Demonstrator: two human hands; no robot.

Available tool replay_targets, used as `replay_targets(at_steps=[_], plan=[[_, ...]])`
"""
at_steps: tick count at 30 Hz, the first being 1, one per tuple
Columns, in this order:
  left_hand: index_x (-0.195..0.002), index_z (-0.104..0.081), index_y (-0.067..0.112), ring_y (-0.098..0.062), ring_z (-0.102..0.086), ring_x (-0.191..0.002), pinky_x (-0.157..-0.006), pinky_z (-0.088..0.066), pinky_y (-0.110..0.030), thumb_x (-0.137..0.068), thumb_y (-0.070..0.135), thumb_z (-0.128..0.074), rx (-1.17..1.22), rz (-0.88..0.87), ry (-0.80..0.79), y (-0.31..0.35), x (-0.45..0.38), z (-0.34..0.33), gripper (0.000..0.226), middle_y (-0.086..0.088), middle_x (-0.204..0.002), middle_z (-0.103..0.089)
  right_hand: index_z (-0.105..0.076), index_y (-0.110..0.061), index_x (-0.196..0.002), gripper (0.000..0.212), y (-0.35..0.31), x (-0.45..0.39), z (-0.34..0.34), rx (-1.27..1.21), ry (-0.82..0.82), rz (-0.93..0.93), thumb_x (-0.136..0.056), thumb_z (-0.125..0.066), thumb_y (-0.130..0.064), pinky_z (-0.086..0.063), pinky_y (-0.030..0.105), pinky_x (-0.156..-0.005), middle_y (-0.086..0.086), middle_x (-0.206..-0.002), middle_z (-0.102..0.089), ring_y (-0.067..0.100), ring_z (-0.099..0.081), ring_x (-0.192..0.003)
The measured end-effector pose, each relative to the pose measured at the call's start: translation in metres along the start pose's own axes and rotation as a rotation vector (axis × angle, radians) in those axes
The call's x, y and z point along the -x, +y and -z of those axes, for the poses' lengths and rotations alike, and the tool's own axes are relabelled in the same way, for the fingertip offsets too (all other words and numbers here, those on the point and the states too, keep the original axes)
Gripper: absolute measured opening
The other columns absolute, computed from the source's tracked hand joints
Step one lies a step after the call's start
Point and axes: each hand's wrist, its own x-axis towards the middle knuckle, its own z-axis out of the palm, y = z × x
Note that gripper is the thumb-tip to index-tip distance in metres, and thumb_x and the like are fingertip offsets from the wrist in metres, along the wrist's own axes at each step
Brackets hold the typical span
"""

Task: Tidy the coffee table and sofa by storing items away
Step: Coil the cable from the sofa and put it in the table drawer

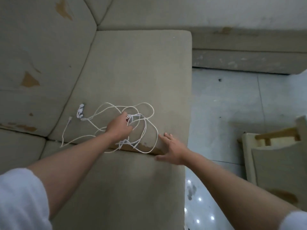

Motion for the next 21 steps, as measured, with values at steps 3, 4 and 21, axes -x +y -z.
replay_targets(at_steps=[3, 4, 21], plan=[[-0.088, -0.046, 0.019, -0.035, -0.06, -0.084, -0.063, -0.035, -0.035, -0.09, 0.02, -0.059, -0.047, -0.25, 0.0, 0.052, 0.039, 0.001, 0.013, -0.01, -0.09, -0.064, -0.004, -0.024, -0.159, 0.11, 0.025, 0.064, -0.012, -0.247, 0.043, -0.053, -0.078, -0.07, -0.06, -0.027, 0.03, -0.117, 0.002, -0.163, -0.026, 0.02, -0.03, -0.147], [-0.088, -0.047, 0.021, -0.032, -0.059, -0.082, -0.063, -0.036, -0.035, -0.092, 0.023, -0.059, -0.065, -0.349, -0.009, 0.077, 0.058, -0.001, 0.013, -0.006, -0.088, -0.064, 0.0, -0.021, -0.159, 0.115, 0.038, 0.096, -0.017, -0.296, 0.097, -0.084, -0.077, -0.07, -0.062, -0.023, 0.03, -0.119, 0.001, -0.165, -0.019, 0.018, -0.024, -0.149], [-0.097, -0.056, 0.025, -0.012, -0.058, -0.067, -0.061, -0.046, -0.029, -0.071, 0.028, -0.062, 0.285, -0.897, -0.602, 0.397, 0.365, -0.058, 0.027, -0.002, -0.086, -0.068, -0.074, -0.027, -0.093, 0.028, 0.144, 0.446, 0.009, -1.224, 0.768, 0.038, -0.069, -0.078, -0.013, -0.059, 0.039, -0.068, 0.0, -0.085, -0.074, 0.019, -0.069, -0.079]])
